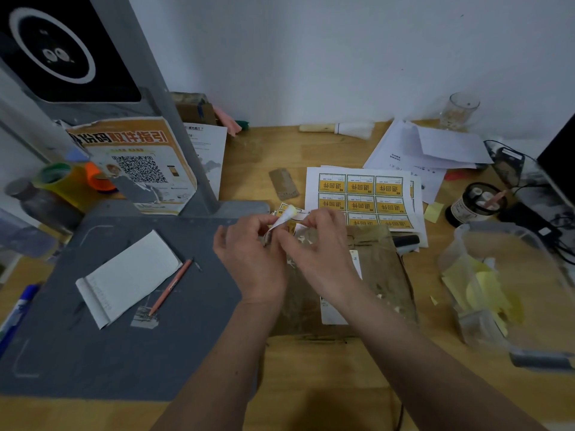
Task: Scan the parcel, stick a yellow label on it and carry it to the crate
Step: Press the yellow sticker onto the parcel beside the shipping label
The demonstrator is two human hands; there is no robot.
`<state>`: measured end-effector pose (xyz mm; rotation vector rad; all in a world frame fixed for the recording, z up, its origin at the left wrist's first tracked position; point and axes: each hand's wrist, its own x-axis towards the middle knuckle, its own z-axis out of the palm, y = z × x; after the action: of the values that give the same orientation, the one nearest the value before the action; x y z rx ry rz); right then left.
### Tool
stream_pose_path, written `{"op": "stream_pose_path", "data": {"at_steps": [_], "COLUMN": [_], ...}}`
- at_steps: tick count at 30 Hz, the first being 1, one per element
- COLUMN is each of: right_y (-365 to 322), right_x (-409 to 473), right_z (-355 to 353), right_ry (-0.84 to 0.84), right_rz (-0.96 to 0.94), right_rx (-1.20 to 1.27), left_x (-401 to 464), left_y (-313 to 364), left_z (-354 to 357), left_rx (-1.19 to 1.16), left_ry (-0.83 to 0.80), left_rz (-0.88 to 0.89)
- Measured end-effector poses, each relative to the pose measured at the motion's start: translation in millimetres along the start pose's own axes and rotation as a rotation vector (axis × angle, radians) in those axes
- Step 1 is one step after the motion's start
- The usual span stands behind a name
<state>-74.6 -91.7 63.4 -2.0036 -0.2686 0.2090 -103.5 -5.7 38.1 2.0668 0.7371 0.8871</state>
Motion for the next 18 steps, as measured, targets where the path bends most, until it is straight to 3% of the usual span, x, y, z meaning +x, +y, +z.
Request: {"op": "stream_pose_path", "data": {"at_steps": [2, 6, 11, 14, 18], "right_y": [2, 11, 23, 31, 46], "right_x": [1, 7, 15, 15, 15], "right_z": [0, -3, -9, -6, 3], "right_ry": [0.007, -0.017, -0.060, -0.056, -0.051], "right_rz": [0.013, 0.082, 0.295, 0.313, 0.276], "right_rx": [-0.014, -0.045, 0.184, 0.206, 0.080], "left_x": [3, 5, 4, 5, 7], "left_y": [-1, 5, -3, -16, -34], "left_z": [1, 0, 1, 4, 8], "left_rx": [-0.039, -0.274, -0.305, -0.231, 0.021], "left_ry": [-0.020, -0.091, -0.151, -0.188, -0.233], "left_rz": [-0.058, -0.345, -0.533, -0.526, -0.380]}}
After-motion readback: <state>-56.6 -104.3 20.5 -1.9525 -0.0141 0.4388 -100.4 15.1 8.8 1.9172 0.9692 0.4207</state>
